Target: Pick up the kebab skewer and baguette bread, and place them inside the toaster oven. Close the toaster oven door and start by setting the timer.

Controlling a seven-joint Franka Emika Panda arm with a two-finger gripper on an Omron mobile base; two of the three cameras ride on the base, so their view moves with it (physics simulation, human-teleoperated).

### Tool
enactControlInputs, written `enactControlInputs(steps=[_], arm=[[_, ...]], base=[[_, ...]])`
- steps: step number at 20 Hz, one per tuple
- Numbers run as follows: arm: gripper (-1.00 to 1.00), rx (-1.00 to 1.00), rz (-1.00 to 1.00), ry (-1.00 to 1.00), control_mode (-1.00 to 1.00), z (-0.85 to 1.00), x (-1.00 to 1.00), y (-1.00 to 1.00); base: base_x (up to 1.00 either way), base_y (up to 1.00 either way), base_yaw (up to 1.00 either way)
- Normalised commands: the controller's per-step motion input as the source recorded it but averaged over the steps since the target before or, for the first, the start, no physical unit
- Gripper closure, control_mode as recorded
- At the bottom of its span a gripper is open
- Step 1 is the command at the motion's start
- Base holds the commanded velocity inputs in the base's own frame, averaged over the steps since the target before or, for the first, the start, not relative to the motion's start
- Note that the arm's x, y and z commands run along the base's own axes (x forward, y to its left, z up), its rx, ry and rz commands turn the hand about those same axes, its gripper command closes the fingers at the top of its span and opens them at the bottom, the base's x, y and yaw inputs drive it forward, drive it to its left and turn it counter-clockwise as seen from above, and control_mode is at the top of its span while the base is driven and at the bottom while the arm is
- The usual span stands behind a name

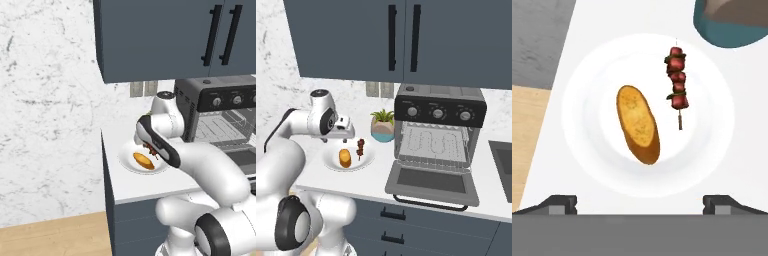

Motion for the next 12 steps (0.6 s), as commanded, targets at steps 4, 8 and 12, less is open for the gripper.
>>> enactControlInputs(steps=[4,8,12], arm=[[-1.0,0.0,0.08,0.03,-1.0,-0.46,0.26,0.11],[-1.0,0.0,0.03,0.02,-1.0,-0.43,0.39,0.04],[-1.0,0.0,0.0,0.01,-1.0,-0.41,0.39,0.0]], base=[[0.0,0.0,0.0],[0.0,0.0,0.0],[0.0,0.0,0.0]])
